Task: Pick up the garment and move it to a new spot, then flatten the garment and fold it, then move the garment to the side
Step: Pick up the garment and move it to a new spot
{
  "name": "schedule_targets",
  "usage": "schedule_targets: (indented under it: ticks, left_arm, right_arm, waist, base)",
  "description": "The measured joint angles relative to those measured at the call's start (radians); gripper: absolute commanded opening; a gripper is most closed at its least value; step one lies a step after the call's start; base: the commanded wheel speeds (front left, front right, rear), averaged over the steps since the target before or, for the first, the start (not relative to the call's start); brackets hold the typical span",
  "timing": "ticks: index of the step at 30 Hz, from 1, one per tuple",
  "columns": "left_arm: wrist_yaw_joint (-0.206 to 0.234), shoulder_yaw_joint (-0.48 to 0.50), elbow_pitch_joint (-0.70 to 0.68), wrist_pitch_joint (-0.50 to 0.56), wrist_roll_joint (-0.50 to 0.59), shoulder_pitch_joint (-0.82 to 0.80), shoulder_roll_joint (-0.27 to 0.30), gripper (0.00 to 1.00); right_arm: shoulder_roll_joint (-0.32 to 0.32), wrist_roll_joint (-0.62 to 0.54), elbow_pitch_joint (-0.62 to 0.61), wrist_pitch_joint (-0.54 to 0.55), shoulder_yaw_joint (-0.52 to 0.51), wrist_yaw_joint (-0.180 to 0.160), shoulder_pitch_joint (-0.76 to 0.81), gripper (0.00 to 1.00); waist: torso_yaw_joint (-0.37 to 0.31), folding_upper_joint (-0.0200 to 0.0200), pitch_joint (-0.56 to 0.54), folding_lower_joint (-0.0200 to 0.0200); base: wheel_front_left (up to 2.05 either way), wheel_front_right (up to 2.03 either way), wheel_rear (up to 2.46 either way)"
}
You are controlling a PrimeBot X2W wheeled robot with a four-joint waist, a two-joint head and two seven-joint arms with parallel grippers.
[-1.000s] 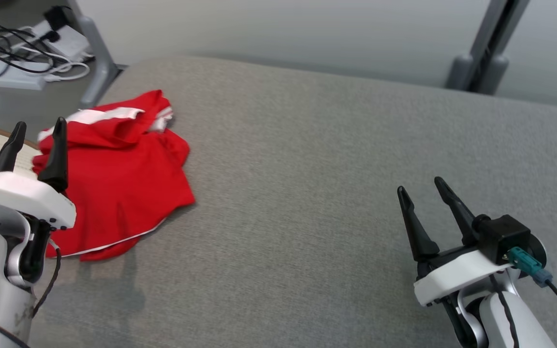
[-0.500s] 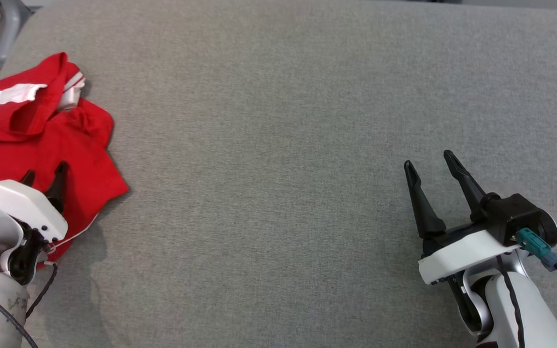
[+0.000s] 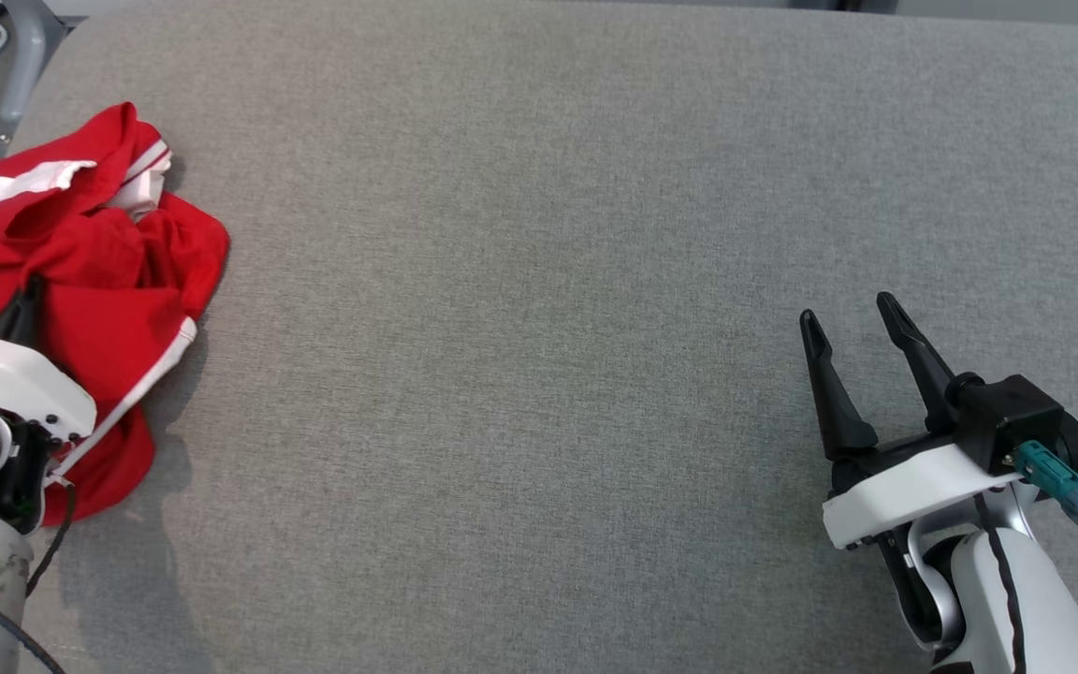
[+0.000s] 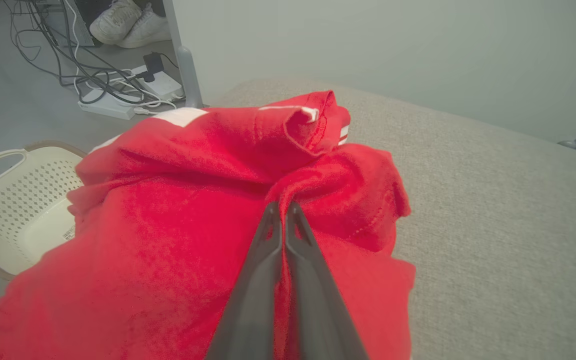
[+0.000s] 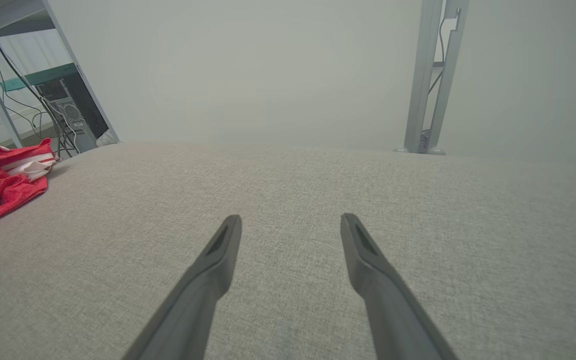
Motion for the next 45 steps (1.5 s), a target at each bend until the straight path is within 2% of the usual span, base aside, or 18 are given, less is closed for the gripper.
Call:
schedule_targets:
  ticks: [6,12,18,25,29,32,37,45]
  left_arm:
    - [0.023,0.023,-0.055,-0.116,0.020,-0.008,0.047,0.00]
    - [0.091,0.070,-0.247,-0.153,0.051,0.026,0.102,0.00]
    - [0.195,0.091,-0.562,-0.150,0.086,0.216,0.119,0.00]
    - [0.377,0.107,-0.987,-0.074,0.142,0.477,0.126,0.00]
    - [0.436,0.091,-1.182,-0.033,0.177,0.575,0.125,0.00]
    - [0.452,0.065,-1.280,-0.004,0.192,0.600,0.123,0.00]
    - [0.439,-0.001,-1.325,0.024,0.193,0.589,0.101,0.00]
    - [0.339,-0.154,-1.230,0.065,0.182,0.443,0.035,0.00]
  right_arm:
    - [0.000,0.011,0.006,-0.001,-0.003,0.000,0.017,1.00]
    - [0.000,0.028,0.012,-0.014,-0.008,0.000,0.046,1.00]
    - [0.000,0.049,0.017,-0.027,-0.010,0.000,0.083,1.00]
    - [0.000,0.066,0.006,-0.028,-0.012,0.000,0.128,1.00]
    - [0.000,0.070,-0.009,-0.026,-0.020,0.000,0.141,1.00]
    - [0.000,0.070,-0.025,-0.019,-0.016,0.000,0.144,1.00]
    - [-0.001,0.070,-0.043,-0.016,-0.011,0.000,0.140,1.00]
    - [0.000,0.080,-0.072,-0.011,0.021,0.000,0.120,1.00]
  waist:
    - [0.011,0.0000,-0.050,0.0000]
    - [0.009,0.0000,-0.120,-0.0001]
    - [-0.010,0.0000,-0.204,0.0000]
    - [-0.049,0.0000,-0.280,0.0000]
    - [-0.083,0.0000,-0.297,0.0000]
    - [-0.114,0.0000,-0.301,0.0000]
    - [-0.168,0.0000,-0.299,0.0000]
    - [-0.317,0.0000,-0.267,0.0000]
  base:
    - [0.00,0.00,0.00]
    - [0.00,0.00,0.00]
    - [0.00,0.00,0.00]
    - [0.00,0.00,0.00]
    - [0.00,0.00,0.00]
    - [0.00,0.00,0.00]
    - [0.00,0.00,0.00]
    - [0.00,0.00,0.00]
